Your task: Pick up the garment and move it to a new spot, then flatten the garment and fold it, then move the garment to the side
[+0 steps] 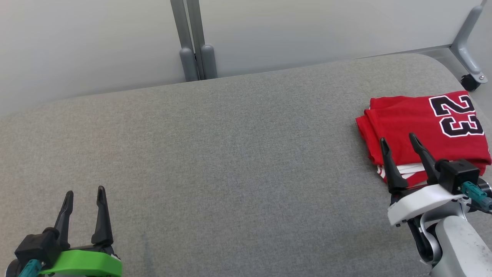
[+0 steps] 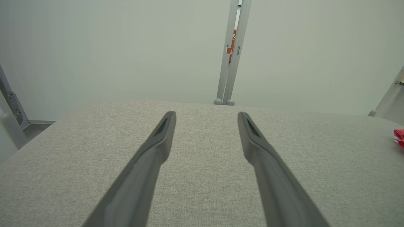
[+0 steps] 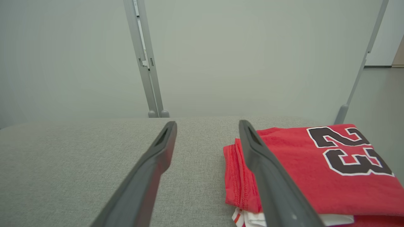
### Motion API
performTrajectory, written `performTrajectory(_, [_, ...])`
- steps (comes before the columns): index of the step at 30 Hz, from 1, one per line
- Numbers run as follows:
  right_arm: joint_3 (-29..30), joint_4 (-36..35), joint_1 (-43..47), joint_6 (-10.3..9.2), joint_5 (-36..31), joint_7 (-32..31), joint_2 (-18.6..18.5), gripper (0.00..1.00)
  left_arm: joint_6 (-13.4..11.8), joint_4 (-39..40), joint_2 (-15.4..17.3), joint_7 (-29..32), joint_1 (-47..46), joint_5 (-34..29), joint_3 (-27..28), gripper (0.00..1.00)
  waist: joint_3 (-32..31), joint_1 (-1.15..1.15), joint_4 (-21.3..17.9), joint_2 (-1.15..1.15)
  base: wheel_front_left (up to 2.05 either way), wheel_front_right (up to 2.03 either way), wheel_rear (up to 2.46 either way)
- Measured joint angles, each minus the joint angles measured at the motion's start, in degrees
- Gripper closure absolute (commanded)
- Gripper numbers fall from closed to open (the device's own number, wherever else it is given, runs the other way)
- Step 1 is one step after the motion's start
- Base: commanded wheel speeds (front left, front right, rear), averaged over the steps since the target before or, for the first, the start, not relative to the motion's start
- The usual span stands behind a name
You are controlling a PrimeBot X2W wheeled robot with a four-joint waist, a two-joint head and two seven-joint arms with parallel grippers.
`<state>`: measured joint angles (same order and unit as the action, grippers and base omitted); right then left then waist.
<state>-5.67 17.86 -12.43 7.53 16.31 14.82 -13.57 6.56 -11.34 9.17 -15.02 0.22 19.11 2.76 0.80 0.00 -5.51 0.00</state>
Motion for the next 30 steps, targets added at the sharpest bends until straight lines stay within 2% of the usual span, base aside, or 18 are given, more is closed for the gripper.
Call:
performTrajectory(8, [1.01, -0.69, -0.22, 0.00, -0.49, 0.16, 0.42, 0.00, 0.57, -0.24, -1.42, 0.00, 0.03, -2.16, 1.15, 0.00, 0.40, 0.00, 0.25, 0.00, 0.00, 0.00, 0.00])
performTrajectory(22, [0.55, -0.38, -1.05, 0.00, -0.82, 0.16, 0.75, 0.00, 0.80, -0.36, -1.97, 0.00, -0.27, -2.87, 0.59, 0.00, 0.87, 0.00, 0.45, 0.00, 0.00, 0.00, 0.00])
performTrajectory(23, [0.53, -0.22, -0.89, 0.00, -0.80, 0.15, 0.85, 1.00, 0.80, -0.57, -2.07, 0.01, -0.21, -2.69, 0.54, 1.00, 0.88, 0.00, 0.46, 0.00, 0.00, 0.00, 0.00])
performTrajectory(30, [0.32, 2.56, 2.46, 0.01, 0.76, -0.75, 2.64, 1.00, 0.80, -3.68, -3.36, 0.93, 0.87, -0.79, 0.43, 1.00, 0.86, 0.00, 0.57, 0.00, 0.00, 0.00, 0.00])
